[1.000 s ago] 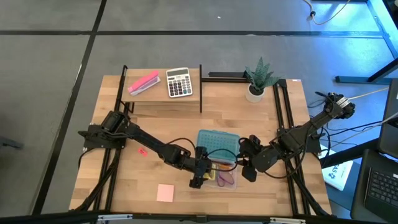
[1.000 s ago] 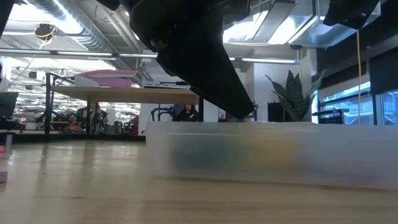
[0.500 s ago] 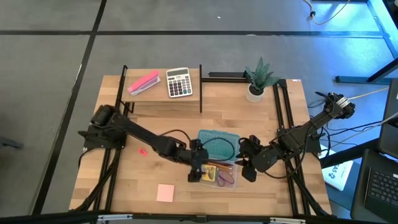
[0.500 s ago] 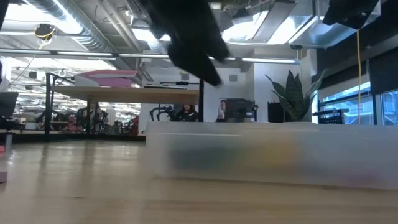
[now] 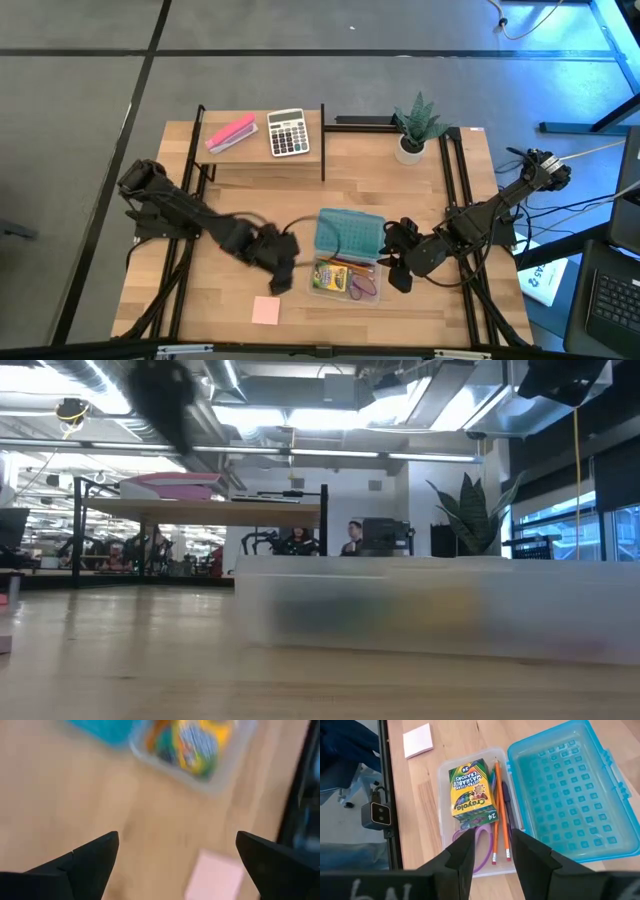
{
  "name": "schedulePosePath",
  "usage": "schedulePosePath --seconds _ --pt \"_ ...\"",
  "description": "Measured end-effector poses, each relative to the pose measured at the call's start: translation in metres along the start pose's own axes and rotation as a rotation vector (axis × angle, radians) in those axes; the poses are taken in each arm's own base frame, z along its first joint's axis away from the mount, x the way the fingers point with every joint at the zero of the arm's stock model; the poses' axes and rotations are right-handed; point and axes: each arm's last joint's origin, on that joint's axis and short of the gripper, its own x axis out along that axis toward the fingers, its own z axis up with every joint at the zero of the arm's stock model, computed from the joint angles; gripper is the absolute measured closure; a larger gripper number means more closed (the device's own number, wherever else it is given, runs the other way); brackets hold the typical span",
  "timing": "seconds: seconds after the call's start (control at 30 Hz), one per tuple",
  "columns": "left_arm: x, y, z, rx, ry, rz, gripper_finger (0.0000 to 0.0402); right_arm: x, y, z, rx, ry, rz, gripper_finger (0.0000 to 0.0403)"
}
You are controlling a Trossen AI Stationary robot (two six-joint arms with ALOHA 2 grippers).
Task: Pack school essentials
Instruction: Put the pink sticky note into the blue supply box
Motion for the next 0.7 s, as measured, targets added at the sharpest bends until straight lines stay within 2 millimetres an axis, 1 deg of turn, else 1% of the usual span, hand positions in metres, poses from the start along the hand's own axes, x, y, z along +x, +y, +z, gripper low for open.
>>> schedulePosePath --seconds 0.13,0.3,0.5,0.7 --pt "-0.003 -0.014 -0.022 0.07 0.053 -0.018 0.0007 0.0 0.0 0.0 0.0 0.0 0.0 0.0274" --pt "-0.001 -0.024 -0.044 0.072 0.073 -0.03 0.0007 0.0 0.0 0.0 0.0 0.0 0.0 0.0274" --pt "0.012 -0.027 -0.066 0.119 0.084 -0.046 0.0007 0.0 0.0 0.0 0.0 0.0 0.0 0.0274" --pt "0.026 -0.036 -0.084 0.185 0.035 -0.15 0.0007 0.0 0.0 0.001 -0.022 -0.016 -0.008 0.0274"
